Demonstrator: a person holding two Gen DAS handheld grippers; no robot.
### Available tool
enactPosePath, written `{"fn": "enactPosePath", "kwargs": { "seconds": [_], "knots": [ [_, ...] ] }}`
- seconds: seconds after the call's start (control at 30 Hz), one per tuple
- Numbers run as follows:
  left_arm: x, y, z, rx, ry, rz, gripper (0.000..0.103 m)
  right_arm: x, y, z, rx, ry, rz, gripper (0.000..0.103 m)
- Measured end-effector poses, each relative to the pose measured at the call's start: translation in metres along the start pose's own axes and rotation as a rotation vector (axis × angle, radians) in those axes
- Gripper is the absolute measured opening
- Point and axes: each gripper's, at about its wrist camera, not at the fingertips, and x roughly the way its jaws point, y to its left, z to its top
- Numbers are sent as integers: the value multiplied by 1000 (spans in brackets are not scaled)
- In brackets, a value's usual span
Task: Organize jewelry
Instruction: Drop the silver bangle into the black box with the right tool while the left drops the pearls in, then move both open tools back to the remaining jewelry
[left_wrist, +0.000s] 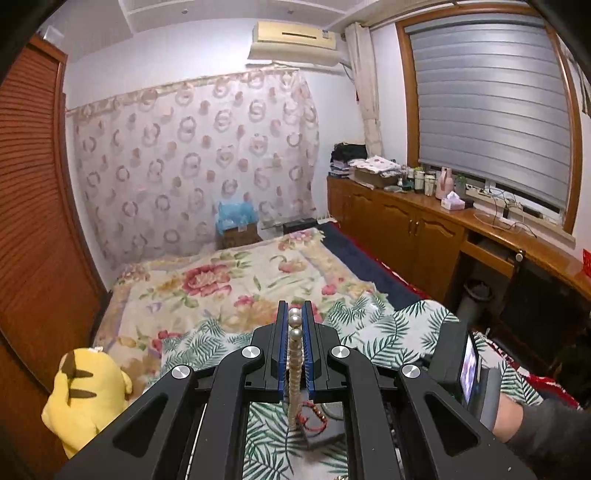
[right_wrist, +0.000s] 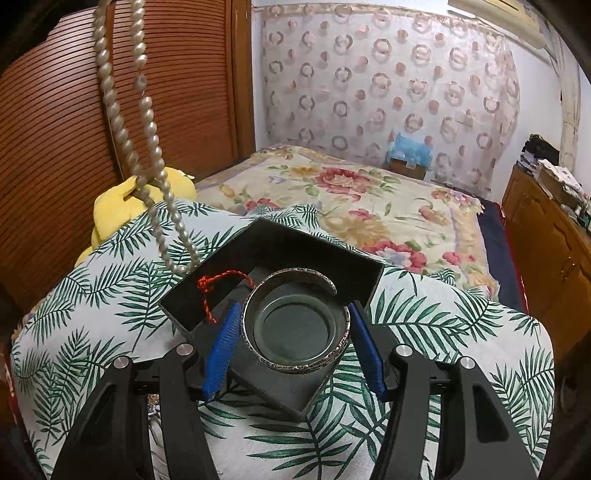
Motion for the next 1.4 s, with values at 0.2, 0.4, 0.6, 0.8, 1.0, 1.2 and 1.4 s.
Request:
{"fn": "enactPosePath", "kwargs": {
  "seconds": [0.2, 0.4, 0.6, 0.8, 1.0, 1.2, 1.4],
  "knots": [
    [11, -10, 9, 14, 0, -14, 6, -5, -1, -2, 0, -13, 6, 62],
    [25, -12, 0, 18, 27, -12, 6, -7, 1, -5, -11, -15, 16, 62],
    [52, -7, -22, -7, 99, -11, 7, 3, 5, -9, -27, -2, 18, 62],
    [59, -6, -44, -21, 127, -16, 7, 3, 6, -9, -31, -12, 15, 68],
    [51, -4, -68, -29, 139, -24, 7, -18, 3, -12, -26, -28, 12, 68],
    [39, -4, -103, -48, 162, -48, 7, -55, 2, -38, -7, -28, 8, 68],
    [27, -9, -137, -67, 185, -73, 16, -85, 10, -83, 15, -4, 17, 60]
  ]
}}
